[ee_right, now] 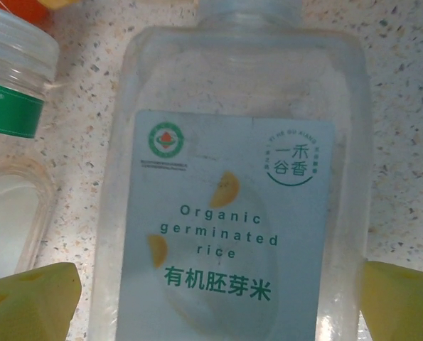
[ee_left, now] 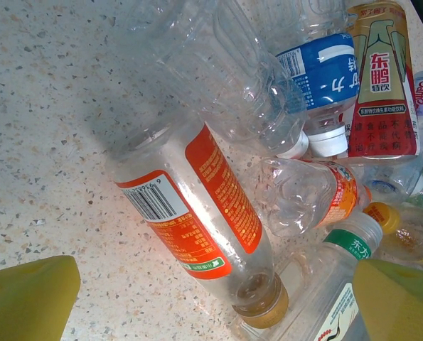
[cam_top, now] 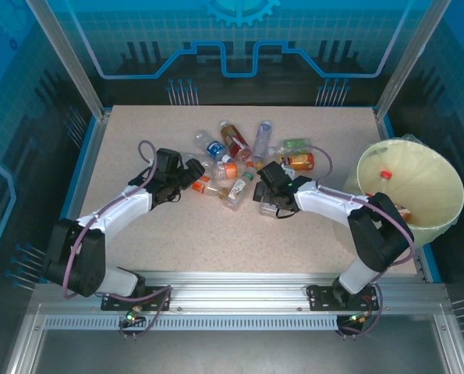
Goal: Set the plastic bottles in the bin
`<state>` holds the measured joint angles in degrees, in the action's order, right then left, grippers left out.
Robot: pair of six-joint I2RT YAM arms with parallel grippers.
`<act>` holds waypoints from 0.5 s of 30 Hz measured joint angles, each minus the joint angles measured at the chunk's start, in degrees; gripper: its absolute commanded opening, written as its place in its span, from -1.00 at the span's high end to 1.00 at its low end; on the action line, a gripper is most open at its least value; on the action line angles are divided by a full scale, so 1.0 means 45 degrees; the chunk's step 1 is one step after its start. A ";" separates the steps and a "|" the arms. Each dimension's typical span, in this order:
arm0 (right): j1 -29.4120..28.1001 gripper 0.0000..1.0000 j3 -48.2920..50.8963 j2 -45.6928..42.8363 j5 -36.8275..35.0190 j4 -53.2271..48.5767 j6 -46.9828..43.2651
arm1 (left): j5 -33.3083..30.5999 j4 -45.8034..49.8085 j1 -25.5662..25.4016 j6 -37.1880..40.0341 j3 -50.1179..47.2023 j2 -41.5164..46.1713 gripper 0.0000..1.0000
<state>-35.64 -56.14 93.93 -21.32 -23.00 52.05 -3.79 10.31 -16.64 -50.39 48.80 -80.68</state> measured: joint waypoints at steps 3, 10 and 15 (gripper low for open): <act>-0.0019 -1.00 -0.0267 0.0481 -0.0063 -0.0350 0.0019 | 0.0000 0.0000 0.0000 0.0019 0.0000 0.0000 -0.98; -0.0160 -1.00 -0.0389 0.0860 -0.0165 -0.0831 0.0199 | 0.0005 0.0005 0.0000 0.0223 0.0000 0.0000 -0.98; -0.0243 -0.76 -0.0389 0.0850 -0.0359 -0.1001 0.0029 | 0.0015 0.0005 0.0000 0.0233 0.0000 0.0000 -0.98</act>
<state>-36.73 -57.89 97.76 -22.94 -27.51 52.18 -3.73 10.33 -16.64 -49.34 48.80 -80.68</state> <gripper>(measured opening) 0.913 0.992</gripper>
